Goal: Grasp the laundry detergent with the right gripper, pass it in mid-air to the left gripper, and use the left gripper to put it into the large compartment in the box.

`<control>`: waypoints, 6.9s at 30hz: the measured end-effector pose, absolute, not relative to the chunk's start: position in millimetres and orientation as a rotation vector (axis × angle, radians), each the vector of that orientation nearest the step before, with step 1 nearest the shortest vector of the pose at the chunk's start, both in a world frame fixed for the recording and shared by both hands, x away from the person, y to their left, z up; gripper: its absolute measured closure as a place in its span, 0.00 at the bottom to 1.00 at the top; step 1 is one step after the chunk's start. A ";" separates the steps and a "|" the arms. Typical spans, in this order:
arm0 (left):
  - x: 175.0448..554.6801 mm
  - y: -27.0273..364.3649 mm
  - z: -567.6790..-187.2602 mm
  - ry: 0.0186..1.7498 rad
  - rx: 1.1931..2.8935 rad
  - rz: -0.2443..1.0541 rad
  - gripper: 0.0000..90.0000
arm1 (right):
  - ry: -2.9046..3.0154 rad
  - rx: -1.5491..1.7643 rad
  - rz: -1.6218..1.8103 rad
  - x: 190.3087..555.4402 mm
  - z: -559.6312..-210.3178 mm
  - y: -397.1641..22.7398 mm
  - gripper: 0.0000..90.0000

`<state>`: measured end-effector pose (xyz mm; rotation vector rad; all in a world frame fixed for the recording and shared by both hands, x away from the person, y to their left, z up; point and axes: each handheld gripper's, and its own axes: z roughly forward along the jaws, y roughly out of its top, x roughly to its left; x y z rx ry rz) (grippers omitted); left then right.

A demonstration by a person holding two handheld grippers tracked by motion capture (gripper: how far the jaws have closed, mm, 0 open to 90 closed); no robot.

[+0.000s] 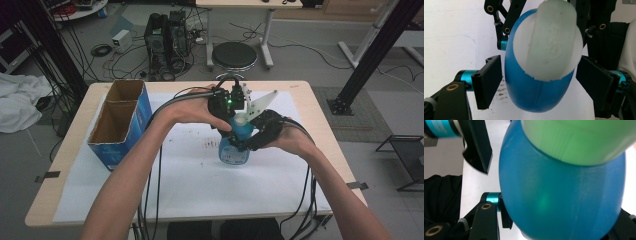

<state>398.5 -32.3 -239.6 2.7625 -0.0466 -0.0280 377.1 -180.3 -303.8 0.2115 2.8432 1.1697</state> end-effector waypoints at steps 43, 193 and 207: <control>398.3 -33.0 -240.8 -0.054 2.736 -0.035 0.38 | 2.770 0.048 1.240 384.7 -306.6 -174.5 0.50; 411.9 246.9 -127.0 1.447 2.471 0.316 0.42 | 2.729 0.722 0.608 382.6 -300.1 -286.9 0.15; 415.2 251.1 -183.0 1.487 2.491 0.245 0.42 | 2.755 0.714 0.572 379.2 -302.3 -286.4 0.15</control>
